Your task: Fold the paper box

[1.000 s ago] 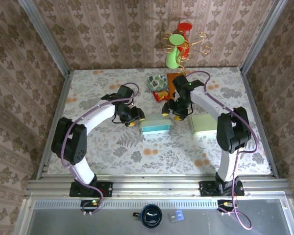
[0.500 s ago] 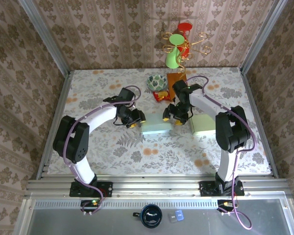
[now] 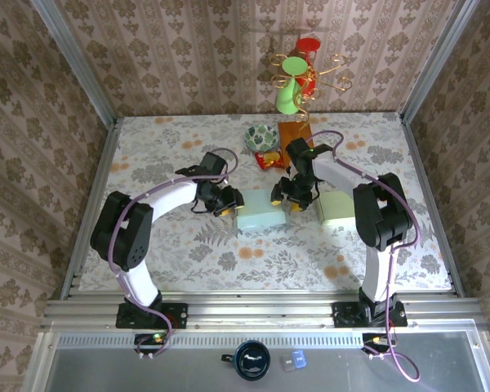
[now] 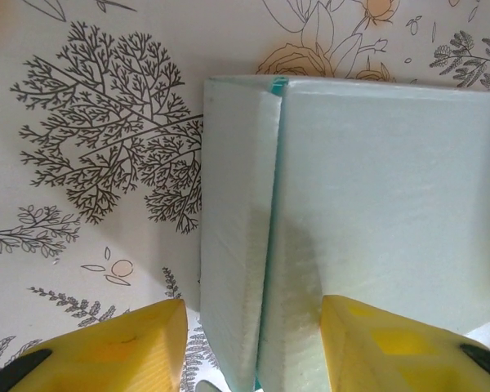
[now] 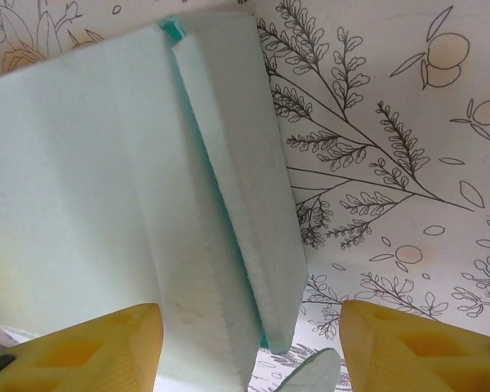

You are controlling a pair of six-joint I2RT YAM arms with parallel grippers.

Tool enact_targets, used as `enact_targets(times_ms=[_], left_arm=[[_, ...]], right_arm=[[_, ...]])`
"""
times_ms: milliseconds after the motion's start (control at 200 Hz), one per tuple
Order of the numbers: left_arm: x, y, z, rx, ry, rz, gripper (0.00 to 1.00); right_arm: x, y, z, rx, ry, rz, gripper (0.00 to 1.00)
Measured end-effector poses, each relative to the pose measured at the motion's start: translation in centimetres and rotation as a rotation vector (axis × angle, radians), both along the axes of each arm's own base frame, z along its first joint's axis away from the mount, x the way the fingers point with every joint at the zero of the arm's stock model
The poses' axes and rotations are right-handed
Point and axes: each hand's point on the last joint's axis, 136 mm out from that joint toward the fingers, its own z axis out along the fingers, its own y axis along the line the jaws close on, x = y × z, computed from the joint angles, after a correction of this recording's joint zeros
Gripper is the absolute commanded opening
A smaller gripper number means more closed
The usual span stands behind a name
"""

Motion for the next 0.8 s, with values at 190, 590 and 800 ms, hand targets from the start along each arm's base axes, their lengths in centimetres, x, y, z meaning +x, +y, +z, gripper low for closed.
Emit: enact_targets(times_ms=[190,590,800], left_arm=[[0.1,0.0,-0.1,-0.003,-0.006,-0.001,0.44],[0.0,0.0,-0.7,-0.002,-0.008,-0.004,0.37],[0.0,-0.1,-0.9,-0.008,-0.015,-0.008,0.35]], right_arm=[[0.0,0.0,-0.6,0.001,0.0,0.001,0.57],[0.0,0.2,-1.3,0.012,-0.009,0.007,0.51],[-0.1,0.3,-1.5,0.019,-0.01,0.007,0.48]])
